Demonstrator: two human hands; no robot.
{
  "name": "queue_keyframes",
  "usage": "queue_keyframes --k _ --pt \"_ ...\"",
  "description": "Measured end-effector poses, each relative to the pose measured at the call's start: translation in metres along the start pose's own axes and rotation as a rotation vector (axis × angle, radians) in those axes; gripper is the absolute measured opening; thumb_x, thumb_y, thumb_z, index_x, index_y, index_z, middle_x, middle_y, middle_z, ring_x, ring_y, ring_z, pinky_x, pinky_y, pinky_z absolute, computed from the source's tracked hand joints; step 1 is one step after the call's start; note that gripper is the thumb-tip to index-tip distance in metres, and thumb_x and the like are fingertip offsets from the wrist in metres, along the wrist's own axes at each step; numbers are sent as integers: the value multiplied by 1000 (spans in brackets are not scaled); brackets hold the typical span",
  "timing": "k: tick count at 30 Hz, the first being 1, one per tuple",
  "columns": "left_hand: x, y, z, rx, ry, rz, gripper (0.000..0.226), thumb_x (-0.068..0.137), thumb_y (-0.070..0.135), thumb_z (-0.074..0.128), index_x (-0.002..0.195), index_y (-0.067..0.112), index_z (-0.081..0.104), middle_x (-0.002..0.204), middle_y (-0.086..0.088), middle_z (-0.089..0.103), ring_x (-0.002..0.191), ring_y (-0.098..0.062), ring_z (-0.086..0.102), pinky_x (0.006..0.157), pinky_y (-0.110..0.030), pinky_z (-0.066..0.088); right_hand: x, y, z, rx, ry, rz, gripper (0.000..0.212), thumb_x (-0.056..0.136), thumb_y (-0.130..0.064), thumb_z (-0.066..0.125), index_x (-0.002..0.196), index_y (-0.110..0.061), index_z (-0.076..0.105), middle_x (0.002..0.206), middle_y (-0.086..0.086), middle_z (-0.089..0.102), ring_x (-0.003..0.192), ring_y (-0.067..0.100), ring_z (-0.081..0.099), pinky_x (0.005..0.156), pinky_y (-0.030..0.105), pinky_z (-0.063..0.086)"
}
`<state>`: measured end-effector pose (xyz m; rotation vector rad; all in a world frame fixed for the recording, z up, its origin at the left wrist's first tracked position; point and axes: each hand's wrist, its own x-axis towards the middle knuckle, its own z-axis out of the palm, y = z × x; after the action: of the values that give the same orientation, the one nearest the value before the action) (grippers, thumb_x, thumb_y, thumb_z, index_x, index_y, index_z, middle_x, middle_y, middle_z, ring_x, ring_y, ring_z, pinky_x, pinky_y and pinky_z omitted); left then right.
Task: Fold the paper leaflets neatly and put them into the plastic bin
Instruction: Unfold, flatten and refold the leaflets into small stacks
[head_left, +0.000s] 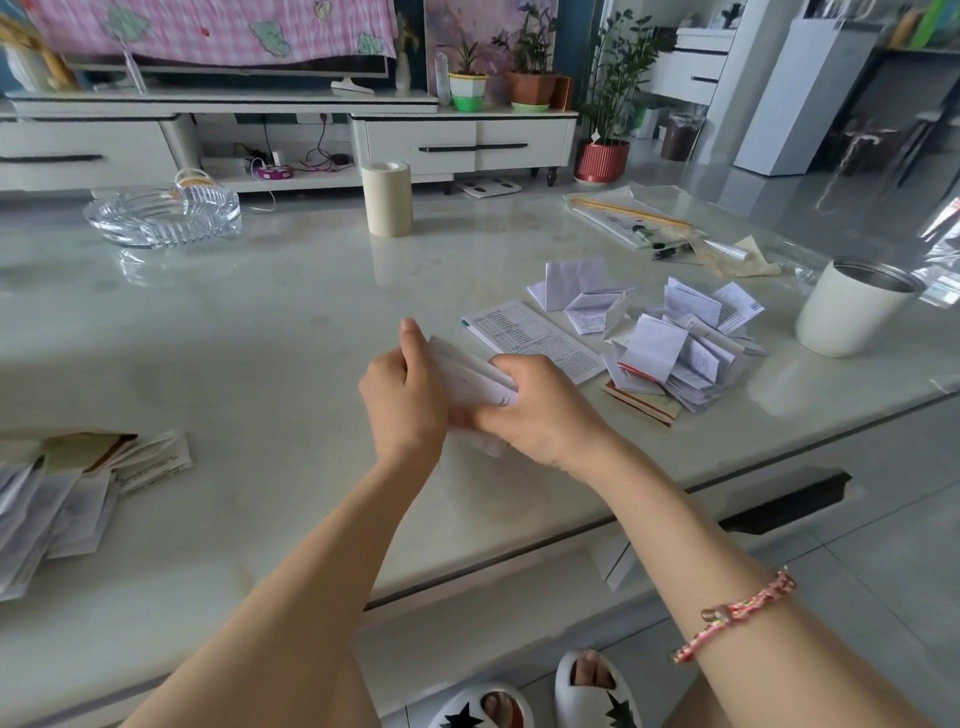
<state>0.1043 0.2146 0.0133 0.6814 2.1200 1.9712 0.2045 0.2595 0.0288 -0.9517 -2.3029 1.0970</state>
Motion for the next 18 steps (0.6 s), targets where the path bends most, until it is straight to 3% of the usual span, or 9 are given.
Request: queue_keyframes --k 5,8,10,12,14,16,18 --pt "-5 11 3 69 83 33 56 98 28 39 47 11 22 43 -1 22 44 -15 21 46 -30 20 -10 -4 5 144 59 3 26 72 -19 71 81 0 57 72 8 58 66 15 49 59 28 39" --pt "-9 20 9 -9 166 -87 58 97 26 40 43 11 24 36 2 24 43 -17 21 47 -31 23 -15 -13 9 423 240 131 14 81 -23 65 79 -12 57 71 -3 58 69 12 53 63 28 45" --pt "-15 24 13 -101 195 -188 58 96 25 40 42 12 23 30 1 25 43 -16 22 47 -32 23 -15 -16 16 564 424 232 25 89 -36 55 74 -17 50 71 -6 53 73 17 56 71 37 52" --pt "-23 24 18 -136 192 -210 58 96 24 40 41 14 21 27 2 24 38 -16 22 44 -29 20 -13 -17 21 516 606 238 34 93 -43 46 70 -18 45 70 -5 52 80 25 57 74 40 49" --pt "-29 23 20 -154 179 -230 57 95 24 39 44 14 18 28 4 20 37 -15 20 40 -26 15 -10 -15 22 366 720 181 39 97 -40 40 66 -16 41 67 -5 51 82 29 53 67 32 33" --pt "-32 20 19 -125 156 -264 54 95 23 39 47 12 18 34 5 19 40 -14 18 39 -26 15 -6 -8 20 248 741 136 39 98 -37 39 71 -10 46 74 1 59 86 30 53 62 28 22" --pt "-30 16 14 -18 96 -311 51 95 21 38 48 11 23 45 0 25 47 -18 23 46 -30 21 0 4 21 182 707 172 37 98 -36 40 82 -7 55 91 9 67 95 32 56 63 28 23"
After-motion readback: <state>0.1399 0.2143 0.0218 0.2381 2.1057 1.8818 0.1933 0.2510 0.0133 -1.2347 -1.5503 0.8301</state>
